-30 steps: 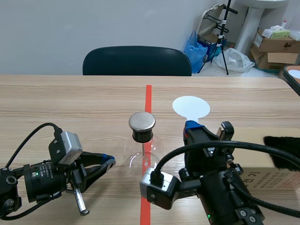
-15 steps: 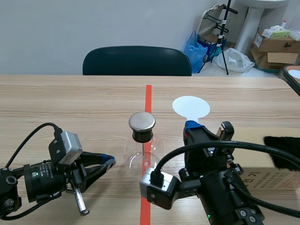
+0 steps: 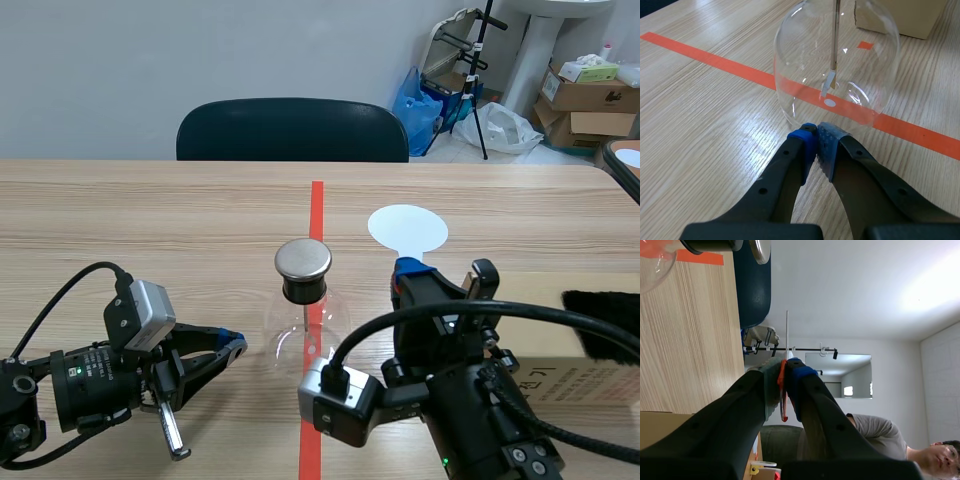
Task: Do the electroscope experiment
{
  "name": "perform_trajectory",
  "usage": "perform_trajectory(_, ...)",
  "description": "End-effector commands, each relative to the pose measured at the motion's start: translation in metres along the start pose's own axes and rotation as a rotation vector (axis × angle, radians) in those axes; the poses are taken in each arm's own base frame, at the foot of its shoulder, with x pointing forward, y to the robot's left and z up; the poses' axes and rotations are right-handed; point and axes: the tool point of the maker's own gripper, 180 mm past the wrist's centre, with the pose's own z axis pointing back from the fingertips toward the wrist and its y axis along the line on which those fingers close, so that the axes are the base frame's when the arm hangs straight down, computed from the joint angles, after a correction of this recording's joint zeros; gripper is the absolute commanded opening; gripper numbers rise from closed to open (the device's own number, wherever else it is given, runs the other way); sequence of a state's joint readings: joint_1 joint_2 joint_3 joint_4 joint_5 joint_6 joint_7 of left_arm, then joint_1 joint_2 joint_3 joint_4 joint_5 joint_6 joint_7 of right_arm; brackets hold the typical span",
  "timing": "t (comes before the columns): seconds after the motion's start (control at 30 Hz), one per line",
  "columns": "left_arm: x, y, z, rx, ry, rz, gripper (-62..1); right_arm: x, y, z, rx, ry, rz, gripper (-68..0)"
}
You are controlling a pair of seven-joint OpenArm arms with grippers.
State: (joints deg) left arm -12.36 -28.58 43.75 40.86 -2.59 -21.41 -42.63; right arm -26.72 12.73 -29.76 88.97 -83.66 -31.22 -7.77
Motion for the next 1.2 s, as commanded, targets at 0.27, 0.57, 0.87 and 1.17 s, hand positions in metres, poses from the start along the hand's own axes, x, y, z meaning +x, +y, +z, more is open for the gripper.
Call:
perform_trajectory(0.27, 0.012, 0.004, -0.003, 0.008, -0.043, -0.003, -57.9, -0.002, -0.004, 0.0, -0.018, 0.002, 0.002, -65.8)
perform_trajectory(0.57, 0.012, 0.004, -0.003, 0.008, -0.043, -0.003, -57.9, -0.001, -0.004, 0.0, -0.018, -0.001, 0.002, -65.8)
perform_trajectory(0.87, 0.012, 0.004, -0.003, 0.008, -0.043, -0.003, -57.9, 0.013, -0.004, 0.0, -0.018, -0.081, 0.003, -65.8)
perform_trajectory(1.17, 0.012, 0.004, -0.003, 0.008, -0.043, -0.003, -57.9, 0.042, -0.004, 0.005, -0.018, -0.241, 0.005, -65.8)
